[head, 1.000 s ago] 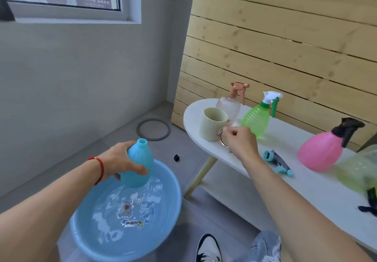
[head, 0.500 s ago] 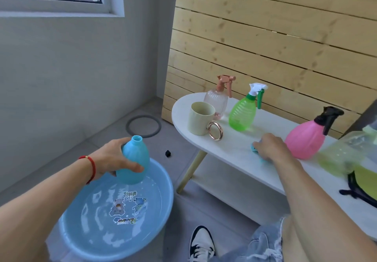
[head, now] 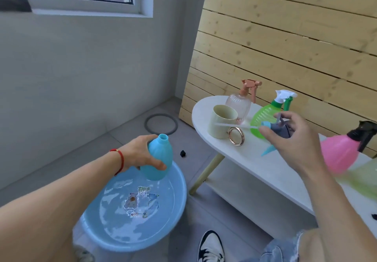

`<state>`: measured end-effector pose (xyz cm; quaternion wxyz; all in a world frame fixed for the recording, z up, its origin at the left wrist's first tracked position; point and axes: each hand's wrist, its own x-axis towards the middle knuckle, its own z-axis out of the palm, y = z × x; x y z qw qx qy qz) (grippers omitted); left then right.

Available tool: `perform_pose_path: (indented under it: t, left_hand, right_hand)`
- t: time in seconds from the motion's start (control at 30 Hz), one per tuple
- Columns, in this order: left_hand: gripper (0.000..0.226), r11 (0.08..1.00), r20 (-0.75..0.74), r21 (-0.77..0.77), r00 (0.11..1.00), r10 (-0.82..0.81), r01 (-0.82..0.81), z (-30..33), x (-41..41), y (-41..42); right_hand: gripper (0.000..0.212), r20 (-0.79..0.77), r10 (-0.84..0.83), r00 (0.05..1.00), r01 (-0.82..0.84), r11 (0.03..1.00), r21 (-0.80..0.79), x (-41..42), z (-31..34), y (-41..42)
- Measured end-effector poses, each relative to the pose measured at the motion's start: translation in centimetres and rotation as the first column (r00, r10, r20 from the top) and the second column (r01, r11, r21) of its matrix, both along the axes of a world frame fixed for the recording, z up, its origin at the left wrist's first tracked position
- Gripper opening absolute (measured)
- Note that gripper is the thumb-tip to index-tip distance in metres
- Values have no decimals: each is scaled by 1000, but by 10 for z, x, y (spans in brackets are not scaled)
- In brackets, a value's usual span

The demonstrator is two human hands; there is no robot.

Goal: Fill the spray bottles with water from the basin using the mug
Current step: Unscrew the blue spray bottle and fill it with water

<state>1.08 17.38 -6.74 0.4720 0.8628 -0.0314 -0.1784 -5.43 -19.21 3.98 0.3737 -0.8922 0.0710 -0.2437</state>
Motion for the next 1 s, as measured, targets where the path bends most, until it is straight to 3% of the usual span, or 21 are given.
perform_pose_path:
  t: [0.17,0.43,0.6,0.77,0.87,1.0]
  left_hand:
    - [67,999,22,35,1000,-2,1,-1,2,-2]
    - [69,994,58,105,998,-36,29,-5,4,6]
    - [72,983,92,182,994,-58,40,-5,6,12]
    - [73,976,149,217,989,-18,-15,-1,7,18]
    - [80,968,175,249,984,-5,-40,-2,7,26]
    - [73,961,179,265,983,36,-84,-6,5,37]
  right_hand:
    - [49,122,282,952,-260,951,-166,20,-9,78]
    - [46,187,398,898,-291,857,-425,36,-16,114]
    - [50,-11,575,818,-501,704,-503,54,-19,143]
    - [24,-284,681,675,-713,504,-487,79,-30,188]
    - [18,-400,661,634,-766,466,-444,91,-27,201]
    - [18,-459,667,587,-806,425,-412,103,-23,216]
